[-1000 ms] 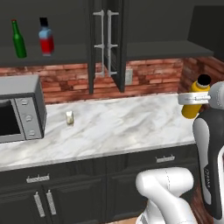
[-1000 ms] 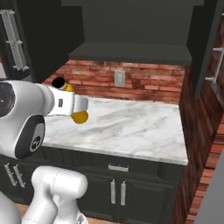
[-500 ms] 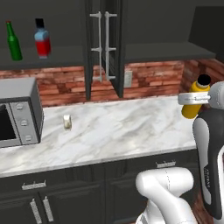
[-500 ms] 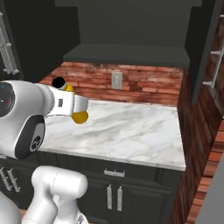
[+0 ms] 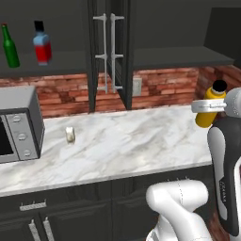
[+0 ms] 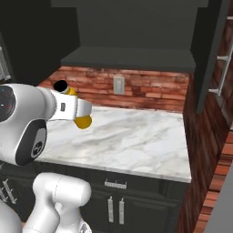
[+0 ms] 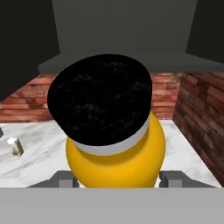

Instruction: Sort all alcoholic drinks to one cabinet, and non-alcoholic drinks to the other.

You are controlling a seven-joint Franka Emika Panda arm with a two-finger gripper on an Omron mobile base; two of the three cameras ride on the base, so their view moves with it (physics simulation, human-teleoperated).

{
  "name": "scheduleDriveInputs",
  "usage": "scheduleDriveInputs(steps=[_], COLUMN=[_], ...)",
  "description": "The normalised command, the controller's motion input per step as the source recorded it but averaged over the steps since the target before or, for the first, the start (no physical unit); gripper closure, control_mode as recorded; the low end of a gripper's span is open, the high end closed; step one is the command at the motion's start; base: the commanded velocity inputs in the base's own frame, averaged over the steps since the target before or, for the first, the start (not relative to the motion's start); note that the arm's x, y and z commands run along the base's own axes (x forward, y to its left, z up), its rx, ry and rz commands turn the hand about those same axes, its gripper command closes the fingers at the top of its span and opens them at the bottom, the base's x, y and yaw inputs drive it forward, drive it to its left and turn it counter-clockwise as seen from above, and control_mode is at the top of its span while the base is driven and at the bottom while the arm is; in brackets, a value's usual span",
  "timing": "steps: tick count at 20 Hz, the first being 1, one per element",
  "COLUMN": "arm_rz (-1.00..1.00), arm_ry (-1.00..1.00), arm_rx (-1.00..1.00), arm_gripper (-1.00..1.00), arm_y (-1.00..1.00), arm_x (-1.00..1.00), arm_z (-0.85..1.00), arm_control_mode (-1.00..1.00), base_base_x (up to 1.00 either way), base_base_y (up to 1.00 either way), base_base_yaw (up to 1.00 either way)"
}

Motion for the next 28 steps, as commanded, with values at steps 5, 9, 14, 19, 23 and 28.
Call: scheduleDriveInputs(steps=[5, 9, 14, 19, 23, 28], arm_rz=[0.00, 0.00, 0.00, 0.00, 0.00, 0.00], arm_ry=[0.00, 0.00, 0.00, 0.00, 0.00, 0.00], arm_rx=[0.00, 0.00, 0.00, 0.00, 0.00, 0.00], arm_gripper=[1.00, 1.00, 1.00, 1.00, 1.00, 1.00], arm_y=[0.00, 0.00, 0.00, 0.00, 0.00, 0.00], arm_x=[0.00, 0.00, 0.00, 0.00, 0.00, 0.00], arm_z=[0.00, 0.00, 0.00, 0.00, 0.00, 0.00], arm_control_mode=[1.00, 1.00, 1.00, 1.00, 1.00, 1.00], base_base_x=[0.33, 0.31, 0.32, 0.31, 0.32, 0.33], base_base_y=[-0.27, -0.27, -0.28, -0.29, -0.28, -0.28], base_base_yaw=[0.00, 0.00, 0.00, 0.00, 0.00, 0.00])
